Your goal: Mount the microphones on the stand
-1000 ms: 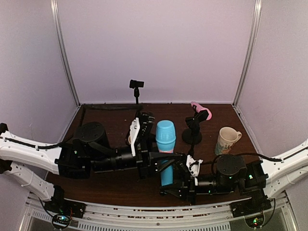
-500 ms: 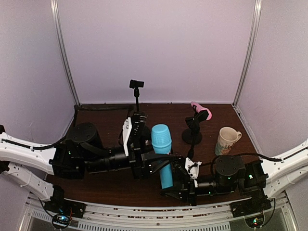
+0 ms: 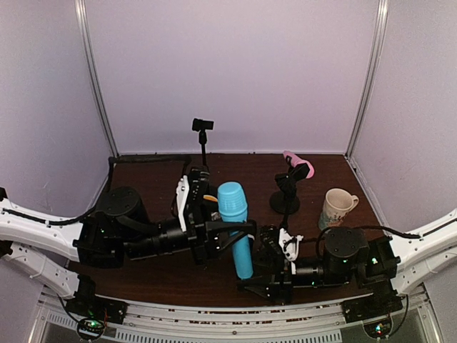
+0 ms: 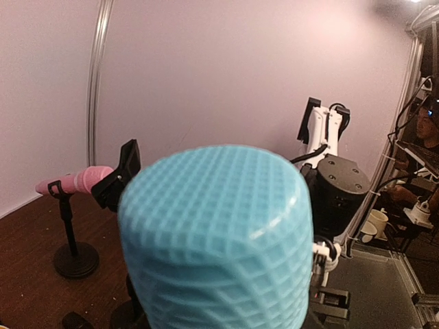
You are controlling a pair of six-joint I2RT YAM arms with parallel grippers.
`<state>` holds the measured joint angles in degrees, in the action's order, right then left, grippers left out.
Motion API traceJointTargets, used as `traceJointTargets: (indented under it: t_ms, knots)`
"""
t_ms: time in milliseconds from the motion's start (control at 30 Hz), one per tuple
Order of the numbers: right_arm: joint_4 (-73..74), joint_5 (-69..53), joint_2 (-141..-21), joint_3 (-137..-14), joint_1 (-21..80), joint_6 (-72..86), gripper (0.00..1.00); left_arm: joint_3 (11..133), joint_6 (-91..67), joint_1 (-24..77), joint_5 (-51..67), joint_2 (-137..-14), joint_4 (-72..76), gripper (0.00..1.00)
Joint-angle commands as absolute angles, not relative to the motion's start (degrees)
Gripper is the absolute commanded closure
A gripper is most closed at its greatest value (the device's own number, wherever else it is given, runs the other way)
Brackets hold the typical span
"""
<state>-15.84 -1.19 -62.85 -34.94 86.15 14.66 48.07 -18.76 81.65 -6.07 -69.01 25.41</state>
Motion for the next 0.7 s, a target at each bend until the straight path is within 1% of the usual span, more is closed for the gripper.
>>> traceJointTargets:
  t_ms: [0, 133, 267, 367, 433, 533, 633, 667]
  knots:
    - [-21.3, -0.3, -61.7, -33.8, 86.4, 15.8, 0.35, 45.2, -21.0, 81.0, -8.8, -66.8, 34.7, 1.0]
    - [-22.6, -0.6, -64.4, -34.8, 86.4, 16.1, 0.34, 43.7, -22.1, 80.7, -8.1, -66.5, 38.0, 1.0]
    - [-24.6, -0.6, -66.6, -35.3, 86.4, 17.0, 0.35, 43.3, -23.1, 80.5, -7.1, -66.5, 39.2, 1.0]
    - [-25.2, 0.2, -67.2, -35.4, 86.4, 17.0, 0.41, 43.2, -23.7, 80.3, -6.8, -66.2, 39.2, 1.0]
    - [-25.1, 1.1, -66.9, -35.2, 86.3, 16.8, 0.49, 42.9, -24.0, 80.2, -6.7, -66.1, 39.0, 1.0]
    - [-25.7, 2.4, -65.5, -34.3, 86.3, 16.7, 0.58, 42.8, -24.6, 80.2, -6.8, -66.2, 38.6, 1.0]
    - [-25.6, 4.0, -64.1, -33.5, 86.3, 16.5, 0.59, 42.8, -25.2, 80.0, -6.7, -66.5, 38.6, 1.0]
    - [-25.4, 4.2, -63.7, -33.5, 86.3, 16.2, 0.63, 42.8, -25.4, 79.9, -6.6, -66.6, 38.6, 1.0]
